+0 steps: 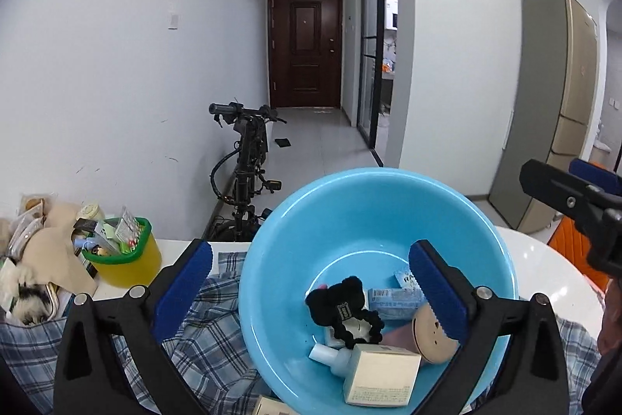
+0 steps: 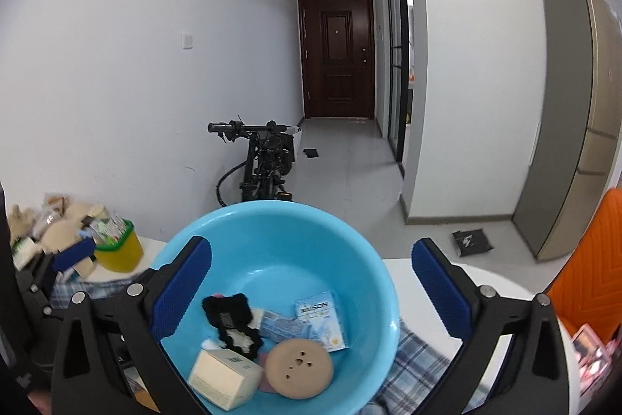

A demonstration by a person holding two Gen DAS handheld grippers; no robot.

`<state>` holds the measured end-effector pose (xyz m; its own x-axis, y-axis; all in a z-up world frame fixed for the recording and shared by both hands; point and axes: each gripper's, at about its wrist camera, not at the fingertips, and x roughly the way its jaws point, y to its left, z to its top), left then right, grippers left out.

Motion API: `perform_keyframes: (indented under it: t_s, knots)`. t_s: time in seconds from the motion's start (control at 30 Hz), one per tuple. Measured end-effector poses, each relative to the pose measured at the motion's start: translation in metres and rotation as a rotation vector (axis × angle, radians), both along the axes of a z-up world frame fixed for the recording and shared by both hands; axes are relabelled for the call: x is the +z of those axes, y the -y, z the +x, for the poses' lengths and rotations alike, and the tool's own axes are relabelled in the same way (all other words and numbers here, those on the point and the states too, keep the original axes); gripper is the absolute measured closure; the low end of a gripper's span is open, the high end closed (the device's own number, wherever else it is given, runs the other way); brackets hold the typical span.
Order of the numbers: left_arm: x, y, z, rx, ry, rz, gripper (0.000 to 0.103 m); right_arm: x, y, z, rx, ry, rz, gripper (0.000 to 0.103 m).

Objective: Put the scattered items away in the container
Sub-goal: 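Raise both open tools away from the basin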

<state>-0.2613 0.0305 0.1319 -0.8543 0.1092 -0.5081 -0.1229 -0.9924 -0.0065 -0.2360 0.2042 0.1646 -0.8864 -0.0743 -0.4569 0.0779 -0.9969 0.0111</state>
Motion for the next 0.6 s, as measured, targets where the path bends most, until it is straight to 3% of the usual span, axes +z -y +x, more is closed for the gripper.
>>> perform_keyframes:
  t_s: [0.2,0.4,0.6]
  knots:
    - [-0.001,0.0,0.003,-0.022,0.025,0.027,0.0,-0.006,0.0,0.003,0.02,-0.011,-0.027,0.0]
    - [-0.003,-0.018,0.009,-0.066,-0.013,-0.143,0.0,-0.006,0.0,0.003,0.022,-0.004,-0.021,0.0]
    - [-0.006,-0.018,0.011,-0.045,-0.03,-0.134,0.0,-0.007,-0.005,0.006,0.019,0.001,-0.032,0.0]
